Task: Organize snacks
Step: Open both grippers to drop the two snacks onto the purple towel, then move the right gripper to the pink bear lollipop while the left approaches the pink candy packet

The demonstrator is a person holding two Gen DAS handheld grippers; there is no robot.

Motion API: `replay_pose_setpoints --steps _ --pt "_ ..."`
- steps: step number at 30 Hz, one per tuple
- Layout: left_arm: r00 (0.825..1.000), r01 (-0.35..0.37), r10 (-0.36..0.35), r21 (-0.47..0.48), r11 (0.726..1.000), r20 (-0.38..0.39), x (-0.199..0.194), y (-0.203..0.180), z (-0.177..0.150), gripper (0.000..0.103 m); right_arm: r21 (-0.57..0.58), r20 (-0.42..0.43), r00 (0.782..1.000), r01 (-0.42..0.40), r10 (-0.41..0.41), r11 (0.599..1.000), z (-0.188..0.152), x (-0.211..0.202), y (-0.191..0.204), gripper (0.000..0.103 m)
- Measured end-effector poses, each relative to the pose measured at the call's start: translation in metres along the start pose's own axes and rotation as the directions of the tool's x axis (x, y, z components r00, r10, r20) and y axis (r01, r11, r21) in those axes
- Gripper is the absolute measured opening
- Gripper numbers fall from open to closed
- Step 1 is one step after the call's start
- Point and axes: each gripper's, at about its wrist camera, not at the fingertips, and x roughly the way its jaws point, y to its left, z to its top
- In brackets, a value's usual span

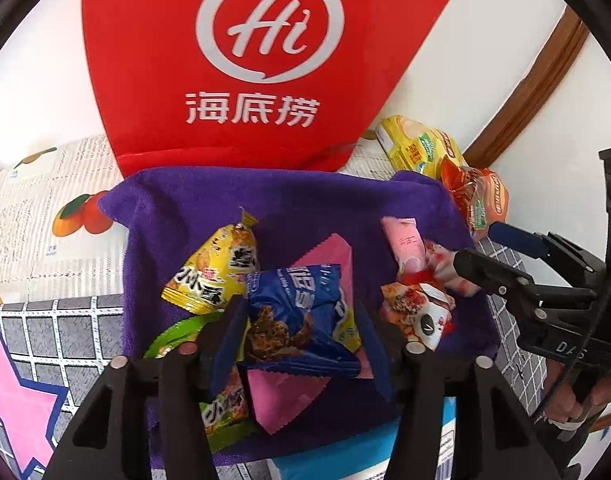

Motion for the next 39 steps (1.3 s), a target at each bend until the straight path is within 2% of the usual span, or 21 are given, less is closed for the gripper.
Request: replay_pose_setpoints --steps 4,9,15,22,25,31,36,37,39 --pt "1.0 0.015 -0.015 0.007 1.0 0.009 -0.005 -0.006 0.0 0.069 -0.01 0.035 0.999 0.018 -0.018 1.0 0.002 -0.013 0.006 0.075" --pt "1.0 0.014 -0.015 0.026 1.0 0.027 -0.016 -0.013 -0.001 0.074 0.026 0.069 0.997 0.025 -0.027 0.999 0.0 -0.03 0.006 0.075" --pt "0.997 0.019 -0.024 0.059 0.998 0.078 -0.04 -0.024 -0.003 0.074 0.037 0.078 0.996 0.05 -0.053 0.998 -0.009 -0.054 0.002 0.075" --pt "0.991 -0.032 0.021 0.077 0.997 0.129 -0.069 -0.032 -0.005 0.074 0.049 0.107 0.988 0.106 -0.111 0.993 -0.025 -0.097 0.002 0.075" --pt "0.991 -0.029 0.019 0.072 0.997 0.136 -0.084 -0.031 -0.014 0.074 0.065 0.1 0.988 0.113 -0.119 0.992 -0.038 -0.108 0.002 0.075" --pt "0.988 -0.071 0.061 0.061 0.996 0.143 -0.107 -0.023 -0.041 0.074 0.092 0.071 0.992 0.093 -0.1 0.991 -0.072 -0.111 0.012 0.075" --pt "0.986 -0.098 0.092 0.038 0.994 0.138 -0.121 -0.013 -0.067 0.074 0.12 0.061 0.998 0.016 -0.024 0.993 -0.104 -0.11 0.027 0.075" --pt "0.986 -0.103 0.098 0.029 0.994 0.137 -0.125 -0.011 -0.074 0.074 0.12 0.061 0.998 -0.001 -0.007 0.993 -0.111 -0.111 0.032 0.074" --pt "0.985 -0.106 0.103 0.017 0.994 0.137 -0.13 -0.007 -0.083 0.074 0.09 0.058 0.998 -0.033 0.028 0.995 -0.123 -0.112 0.046 0.065"
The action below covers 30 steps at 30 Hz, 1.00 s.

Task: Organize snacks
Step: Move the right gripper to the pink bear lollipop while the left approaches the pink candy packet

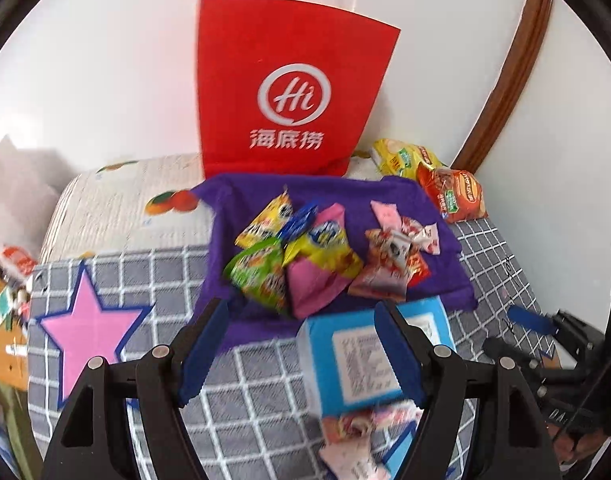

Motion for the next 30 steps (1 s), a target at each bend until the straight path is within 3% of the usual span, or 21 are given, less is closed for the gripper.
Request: replay_pose_setpoints --steps 2,10,14,20,30 --pt "1.0 -0.006 0.006 -0.01 1.0 0.002 -0.007 0.005 -0.01 0.074 -0.048 0.005 1.0 -0.017 0.018 0.999 -0.015 -0.003 0.017 0.055" --pt "1.0 -0.025 0.025 -0.042 0.999 -0.002 -0.025 0.027 -0.045 0.074 -0.147 -0.006 0.993 -0.115 0.116 0.982 -0.055 0.004 0.063 0.054" --pt "1.0 -0.029 0.028 -0.059 0.998 -0.008 -0.028 0.039 -0.058 0.074 -0.229 -0.017 0.998 -0.07 0.068 0.971 -0.065 0.019 0.084 0.054" --pt "1.0 -0.03 0.029 -0.089 0.996 -0.009 -0.031 0.057 -0.07 0.074 -0.319 -0.074 0.996 -0.069 0.047 0.945 -0.072 0.04 0.102 0.053" --pt "1.0 -0.004 0.003 -0.095 0.995 -0.013 -0.023 0.062 -0.072 0.074 -0.366 -0.125 0.992 -0.032 -0.015 0.93 -0.073 0.066 0.111 0.053"
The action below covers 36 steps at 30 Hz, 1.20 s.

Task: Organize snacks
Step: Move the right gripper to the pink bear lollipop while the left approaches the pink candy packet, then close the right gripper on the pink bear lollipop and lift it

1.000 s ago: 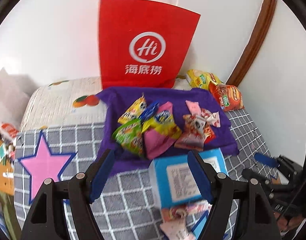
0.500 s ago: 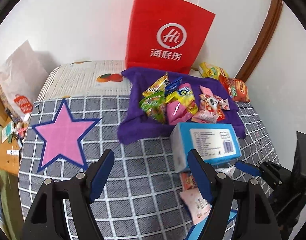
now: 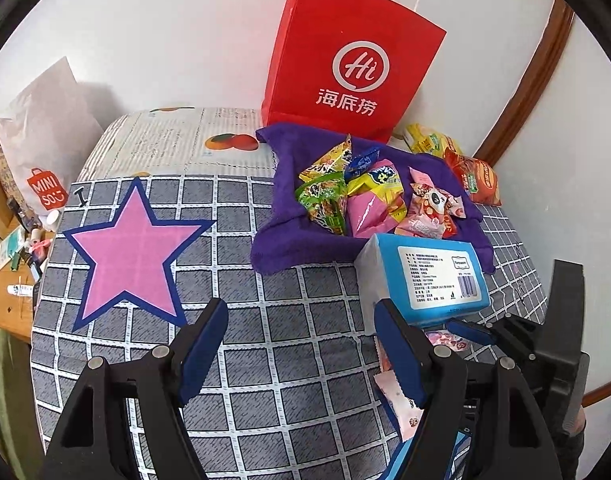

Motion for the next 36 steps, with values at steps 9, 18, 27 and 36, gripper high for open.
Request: replay_pose_setpoints --steps 9,18,27,36 --pt "1.0 0.018 -0.018 -0.01 1.0 -0.017 0.009 0.003 -0.004 0.074 -0.012 -0.053 0.999 -0.009 0.009 1.0 -0.012 0.003 0.0 0.051" --pt "1.0 0.012 -0.012 -0.005 1.0 -0.022 0.006 0.002 -0.008 0.074 -0.022 -0.102 0.995 -0.011 0.008 1.0 -0.001 0.026 0.002 0.051" --pt "1.0 0.0 0.0 -0.003 1.0 0.0 -0.006 -0.003 -0.009 0.074 0.035 -0.066 0.997 -0.04 0.043 0.999 -0.009 0.014 -0.009 0.023" --pt "1.0 0.001 0.0 0.014 1.0 -0.024 0.0 -0.024 -0.025 0.074 0.206 0.012 1.0 -0.024 0.022 0.978 -0.04 -0.036 -0.049 0.022"
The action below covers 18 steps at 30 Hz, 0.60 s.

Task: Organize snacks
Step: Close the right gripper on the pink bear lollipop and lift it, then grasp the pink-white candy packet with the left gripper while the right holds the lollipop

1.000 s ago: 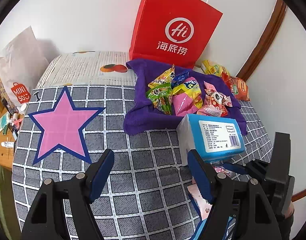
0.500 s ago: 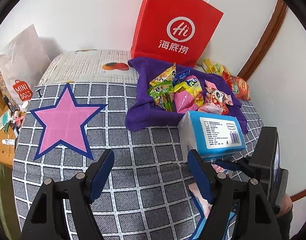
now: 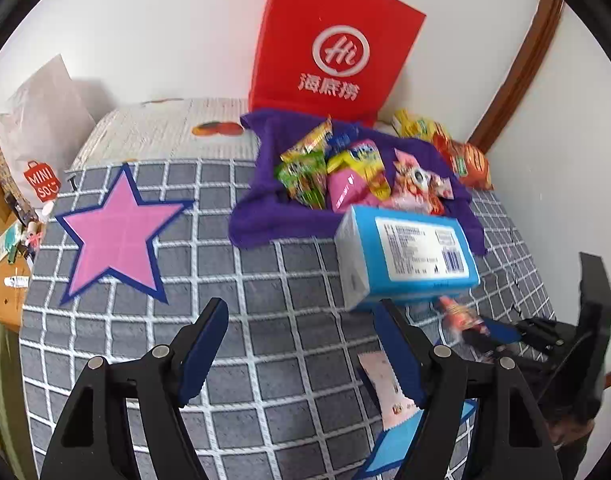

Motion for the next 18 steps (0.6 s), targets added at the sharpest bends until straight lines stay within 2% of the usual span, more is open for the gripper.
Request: replay_pose_setpoints --steps 1,6,11,18 --pt "1.0 -0.001 0.001 0.001 1.0 -0.009 0.003 -0.003 -0.003 0.074 0.024 -0.005 1.0 0.002 -0.002 1.0 -0.004 -0.003 -0.007 0.022" --pt "0.999 -0.005 0.006 0.015 1.0 -0.054 0.016 -0.017 -0.017 0.074 0.157 -0.028 0.991 0.131 -0.128 0.979 -0.023 -0.013 -0.048 0.022" --pt "0.994 0.006 -0.004 0.016 1.0 -0.109 0.032 -0.032 -0.032 0.073 0.303 -0.045 0.987 0.16 -0.153 0.94 -0.045 -0.005 -0.091 0.022" --pt "0.982 0.026 -0.018 0.038 0.999 -0.186 0.055 -0.059 -0.049 0.073 0.304 -0.017 0.983 0.177 -0.18 0.936 -0.058 0.009 -0.101 0.025"
